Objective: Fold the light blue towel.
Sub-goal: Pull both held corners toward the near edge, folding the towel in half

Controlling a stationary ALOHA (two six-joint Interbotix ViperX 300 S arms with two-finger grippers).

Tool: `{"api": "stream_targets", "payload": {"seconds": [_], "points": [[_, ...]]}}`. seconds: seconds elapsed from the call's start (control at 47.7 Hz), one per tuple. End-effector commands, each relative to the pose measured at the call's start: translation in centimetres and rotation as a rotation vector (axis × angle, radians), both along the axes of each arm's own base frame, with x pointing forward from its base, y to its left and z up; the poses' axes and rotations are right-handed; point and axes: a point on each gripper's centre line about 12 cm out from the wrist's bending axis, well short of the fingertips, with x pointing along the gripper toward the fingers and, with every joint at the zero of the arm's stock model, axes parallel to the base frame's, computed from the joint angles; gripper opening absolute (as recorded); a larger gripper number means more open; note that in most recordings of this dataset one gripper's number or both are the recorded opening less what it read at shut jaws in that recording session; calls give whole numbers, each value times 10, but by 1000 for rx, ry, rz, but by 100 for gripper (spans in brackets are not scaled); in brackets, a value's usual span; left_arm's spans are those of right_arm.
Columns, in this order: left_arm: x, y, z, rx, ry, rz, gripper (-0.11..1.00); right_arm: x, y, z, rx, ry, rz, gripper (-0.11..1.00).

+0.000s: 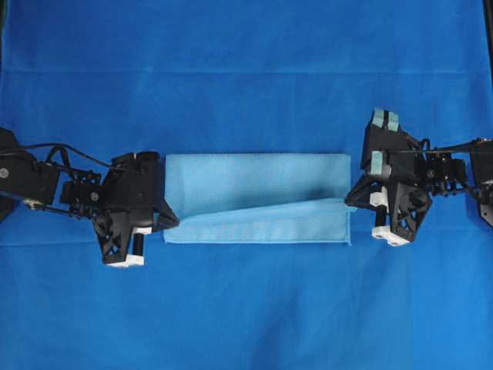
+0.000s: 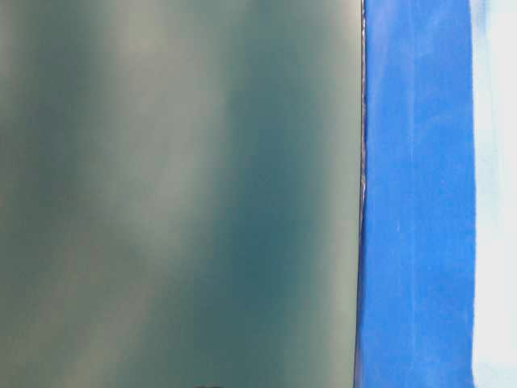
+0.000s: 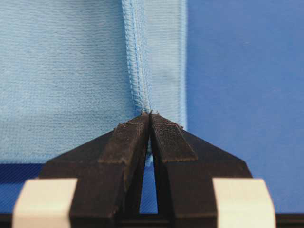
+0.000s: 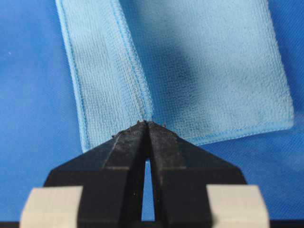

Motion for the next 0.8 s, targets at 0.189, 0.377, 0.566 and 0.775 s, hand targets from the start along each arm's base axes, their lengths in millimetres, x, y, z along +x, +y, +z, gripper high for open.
{"api": "stream_targets", "payload": {"seconds": [0.189,0.377,0.566,0.775], "points": [[8,-6,6,-8,-27,-12,2,4,7,4,10,-18,14,1],[8,-7,6,-8,-28,-13,2,8,7,3,10,-18,14,2],[8,-7,7,-10,-34,-12,13,13,8,2,9,-7,14,36],[10,-7,16,-3,-63,-22,72,10,8,11,7,-19,17,63]]}}
